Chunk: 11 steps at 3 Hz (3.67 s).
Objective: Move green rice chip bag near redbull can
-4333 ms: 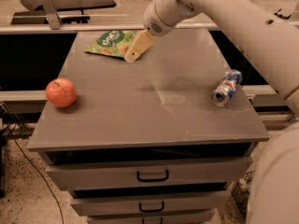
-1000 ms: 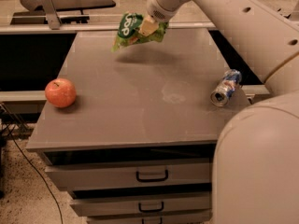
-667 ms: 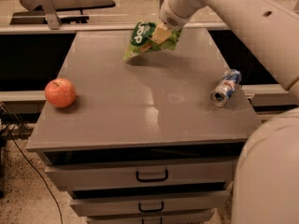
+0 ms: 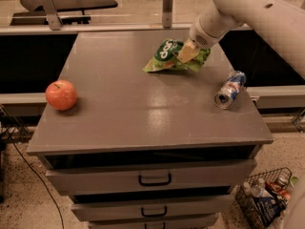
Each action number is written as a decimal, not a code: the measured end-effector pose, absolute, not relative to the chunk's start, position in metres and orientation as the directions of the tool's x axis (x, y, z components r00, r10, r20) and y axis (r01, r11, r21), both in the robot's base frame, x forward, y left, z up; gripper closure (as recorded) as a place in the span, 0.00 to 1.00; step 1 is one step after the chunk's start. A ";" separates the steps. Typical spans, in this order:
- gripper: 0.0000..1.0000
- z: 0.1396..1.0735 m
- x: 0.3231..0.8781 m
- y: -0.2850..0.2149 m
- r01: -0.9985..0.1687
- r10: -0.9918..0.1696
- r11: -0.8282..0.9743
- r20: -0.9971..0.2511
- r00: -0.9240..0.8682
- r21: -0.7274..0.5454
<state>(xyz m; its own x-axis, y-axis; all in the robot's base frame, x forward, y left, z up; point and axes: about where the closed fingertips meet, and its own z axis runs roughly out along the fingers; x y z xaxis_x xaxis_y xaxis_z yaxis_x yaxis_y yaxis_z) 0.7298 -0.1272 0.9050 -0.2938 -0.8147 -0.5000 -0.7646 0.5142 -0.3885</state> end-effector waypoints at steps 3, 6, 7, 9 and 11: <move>0.60 0.873 0.690 -0.177 -0.735 -0.753 0.616 -0.486 -0.443 -0.284; 0.00 0.884 0.685 -0.185 -0.731 -0.730 0.630 -0.523 -0.441 -0.263; 0.00 0.900 0.683 -0.191 -0.728 -0.709 0.635 -0.569 -0.416 -0.258; 0.00 0.974 0.661 -0.270 -0.696 -0.595 0.648 -0.776 -0.210 -0.309; 0.00 1.005 0.611 -0.355 -0.629 -0.606 0.651 -0.790 -0.094 -0.425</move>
Offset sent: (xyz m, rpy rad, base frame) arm -0.0535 -0.0674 -0.0378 0.0465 0.1400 -0.1587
